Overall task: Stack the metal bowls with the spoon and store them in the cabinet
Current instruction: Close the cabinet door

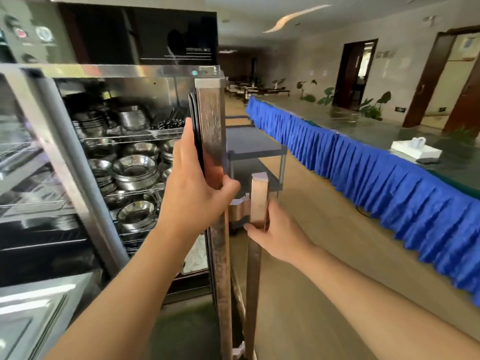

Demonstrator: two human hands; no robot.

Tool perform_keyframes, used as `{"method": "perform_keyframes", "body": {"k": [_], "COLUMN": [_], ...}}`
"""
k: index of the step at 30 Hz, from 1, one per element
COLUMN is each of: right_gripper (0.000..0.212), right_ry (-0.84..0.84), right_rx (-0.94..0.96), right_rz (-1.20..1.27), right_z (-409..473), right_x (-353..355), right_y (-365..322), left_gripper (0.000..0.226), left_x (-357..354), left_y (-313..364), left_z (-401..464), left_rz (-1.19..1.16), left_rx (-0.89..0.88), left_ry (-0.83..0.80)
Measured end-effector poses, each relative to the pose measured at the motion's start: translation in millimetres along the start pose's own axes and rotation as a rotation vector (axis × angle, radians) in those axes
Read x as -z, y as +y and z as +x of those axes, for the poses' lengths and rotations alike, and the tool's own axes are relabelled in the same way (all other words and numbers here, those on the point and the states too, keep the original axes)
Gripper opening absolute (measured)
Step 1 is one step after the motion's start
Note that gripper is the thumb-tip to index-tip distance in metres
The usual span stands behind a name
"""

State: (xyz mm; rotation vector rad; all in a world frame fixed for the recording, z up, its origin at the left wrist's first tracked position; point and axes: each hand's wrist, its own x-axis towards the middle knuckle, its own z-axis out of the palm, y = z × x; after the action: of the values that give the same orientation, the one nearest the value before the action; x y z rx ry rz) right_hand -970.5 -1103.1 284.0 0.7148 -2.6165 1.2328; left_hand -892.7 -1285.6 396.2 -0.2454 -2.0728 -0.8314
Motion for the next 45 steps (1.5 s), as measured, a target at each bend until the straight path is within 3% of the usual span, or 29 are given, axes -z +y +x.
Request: {"method": "perform_keyframes", "body": {"k": [8,13,16,25,35,45], "right_gripper": [0.059,0.050,0.055,0.045,0.040,0.036], "right_ry": [-0.111,-0.226,-0.275,-0.352,-0.415,-0.407], "right_rx": [0.153,0.207,0.216,0.189,0.067,0.018], "right_rz": [0.008,0.055,0.017,0.115,0.160,0.215], "right_z": [21,40,54,110,192,271], "right_x": [-70,-110,-135,-210,-298,-374], "right_y": [-50,-88,-111,-164,-207,-228], "left_gripper": [0.102,0.080,0.055,0.039,0.053,0.052], "left_x": [67,109,131,181,224,231], "left_y": [-61,-102,-127,-222,-337,-434], "left_z": [-7,2,9,35,81,128], "left_rz": [0.190,0.287,0.299,0.382,0.545,0.531], "left_rx": [0.070,0.166,0.182,0.214,0.098,0.179], "left_ry": [0.088,0.116,0.118,0.138,0.068,-0.004]}}
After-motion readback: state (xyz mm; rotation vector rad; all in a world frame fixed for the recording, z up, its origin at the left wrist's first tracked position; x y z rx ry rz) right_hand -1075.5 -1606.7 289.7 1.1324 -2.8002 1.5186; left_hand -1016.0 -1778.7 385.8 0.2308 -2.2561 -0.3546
